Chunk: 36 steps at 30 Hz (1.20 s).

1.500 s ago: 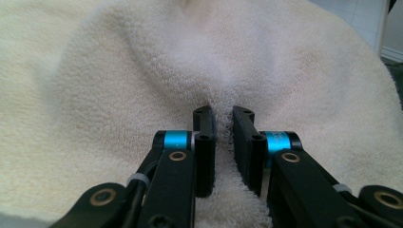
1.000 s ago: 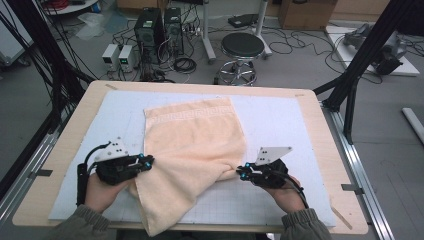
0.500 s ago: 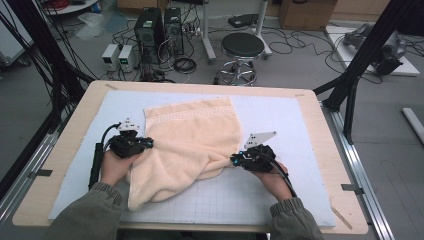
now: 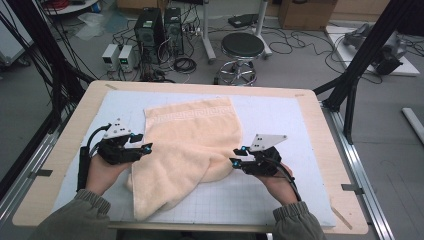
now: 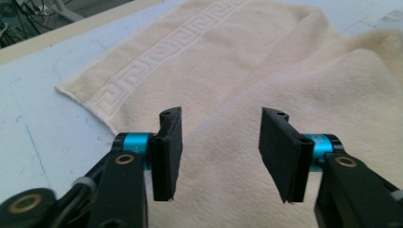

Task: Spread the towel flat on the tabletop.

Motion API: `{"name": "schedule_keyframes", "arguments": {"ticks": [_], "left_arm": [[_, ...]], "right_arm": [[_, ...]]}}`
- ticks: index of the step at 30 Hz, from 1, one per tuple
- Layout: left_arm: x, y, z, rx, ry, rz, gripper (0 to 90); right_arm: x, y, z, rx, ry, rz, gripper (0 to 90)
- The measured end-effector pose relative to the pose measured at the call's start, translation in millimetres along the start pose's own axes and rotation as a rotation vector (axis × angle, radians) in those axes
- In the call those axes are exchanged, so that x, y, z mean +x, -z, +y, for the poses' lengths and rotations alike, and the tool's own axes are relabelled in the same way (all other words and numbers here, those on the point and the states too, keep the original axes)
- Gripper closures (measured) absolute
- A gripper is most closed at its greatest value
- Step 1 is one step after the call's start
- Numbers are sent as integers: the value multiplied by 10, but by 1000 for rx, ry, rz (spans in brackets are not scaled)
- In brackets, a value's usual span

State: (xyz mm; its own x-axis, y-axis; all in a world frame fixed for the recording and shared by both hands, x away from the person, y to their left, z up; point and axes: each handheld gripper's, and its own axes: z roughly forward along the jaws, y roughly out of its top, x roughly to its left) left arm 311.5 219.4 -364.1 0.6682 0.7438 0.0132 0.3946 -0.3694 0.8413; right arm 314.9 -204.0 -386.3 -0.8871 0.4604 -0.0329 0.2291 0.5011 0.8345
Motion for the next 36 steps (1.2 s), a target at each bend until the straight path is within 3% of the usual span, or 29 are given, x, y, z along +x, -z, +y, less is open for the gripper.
{"name": "schedule_keyframes", "arguments": {"ticks": [7, 9, 13, 17, 22, 28, 31, 34, 36], "left_arm": [[-424, 45, -126, -5, -86, -107, 408], [-502, 14, -218, 3, -118, -112, 419], [-549, -60, -392, 49, -118, -157, 432], [-586, -81, -454, 84, -140, -218, 431], [-612, -174, -544, 149, -180, -204, 515], [-653, -215, -552, 165, -226, -176, 735], [-653, -198, -534, 154, -235, -172, 786], [-629, -136, -497, 122, -190, -192, 802], [-614, -60, -444, 75, -152, -205, 807]], "right_arm": [[192, -119, -55, 33, 25, 69, 584], [234, -180, -98, 48, 31, 95, 567], [277, -290, -155, 80, 29, 127, 551], [284, -431, -209, 119, 29, 126, 532], [259, -602, -232, 183, 36, 110, 567], [232, -639, -209, 188, 23, 76, 745], [216, -620, -205, 194, 38, 78, 840], [220, -518, -176, 174, 53, 96, 853], [230, -385, -145, 155, 61, 94, 854]]}}
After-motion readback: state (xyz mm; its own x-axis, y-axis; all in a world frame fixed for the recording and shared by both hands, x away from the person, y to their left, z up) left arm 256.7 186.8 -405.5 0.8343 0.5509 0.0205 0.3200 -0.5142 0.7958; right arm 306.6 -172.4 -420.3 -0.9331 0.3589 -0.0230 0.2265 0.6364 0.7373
